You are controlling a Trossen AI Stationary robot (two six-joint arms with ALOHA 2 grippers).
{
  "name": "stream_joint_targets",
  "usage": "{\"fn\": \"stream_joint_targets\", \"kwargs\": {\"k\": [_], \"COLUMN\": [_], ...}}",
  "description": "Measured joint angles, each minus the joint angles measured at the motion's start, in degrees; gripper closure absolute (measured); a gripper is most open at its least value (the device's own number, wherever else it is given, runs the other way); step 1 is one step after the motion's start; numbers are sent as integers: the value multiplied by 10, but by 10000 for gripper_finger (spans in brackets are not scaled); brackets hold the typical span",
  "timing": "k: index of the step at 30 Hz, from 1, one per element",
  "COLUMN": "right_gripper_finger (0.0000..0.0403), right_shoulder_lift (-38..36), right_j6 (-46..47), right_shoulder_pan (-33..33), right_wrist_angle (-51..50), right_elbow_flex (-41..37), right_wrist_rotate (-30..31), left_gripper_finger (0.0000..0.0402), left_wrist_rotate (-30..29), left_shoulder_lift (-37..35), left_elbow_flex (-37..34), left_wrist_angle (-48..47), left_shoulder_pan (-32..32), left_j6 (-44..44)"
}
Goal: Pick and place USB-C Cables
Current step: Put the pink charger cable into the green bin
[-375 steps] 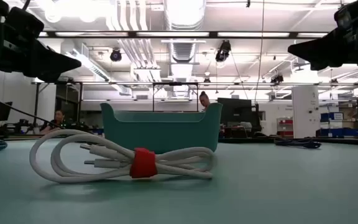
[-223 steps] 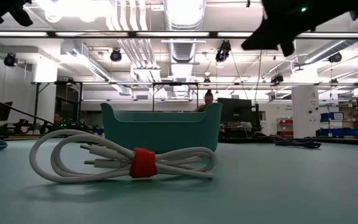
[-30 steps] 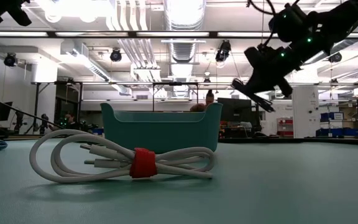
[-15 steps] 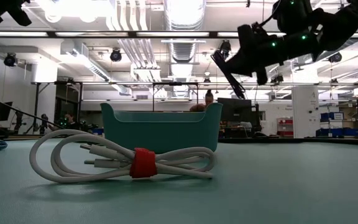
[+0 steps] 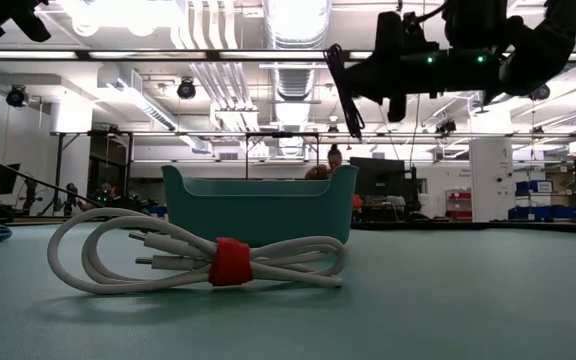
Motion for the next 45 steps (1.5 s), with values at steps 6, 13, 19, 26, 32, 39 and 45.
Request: {"fn": "stream_joint_targets", "kwargs": {"k": [6, 13, 19, 26, 32, 39, 45], "right_gripper_finger": [370, 370, 370, 370, 370, 370, 370], "right_shoulder_lift": [18, 39, 40, 40, 40, 40, 42], "right_j6": [-4, -17, -21, -21, -21, -28, -17], "right_shoulder_pan": [14, 25, 24, 28, 32, 40, 41], "right_wrist_angle": [38, 20, -25, -96, -252, -406, -574], "right_elbow_flex": [2, 49, 80, 112, 167, 236, 303], "right_wrist_rotate": [0, -31, -31, -46, -46, -45, -41], "left_gripper_finger": [401, 401, 401, 401, 401, 401, 401], "left_wrist_rotate": [0, 0, 0, 0, 0, 0, 0], "left_shoulder_lift": [0, 0, 0, 0, 0, 0, 0], "left_elbow_flex": [0, 0, 0, 0, 0, 0, 0], "left_wrist_angle": [0, 0, 0, 0, 0, 0, 0], "left_shoulder_pan": [0, 0, 0, 0, 0, 0, 0], "left_j6": [0, 0, 0, 0, 0, 0, 0]}}
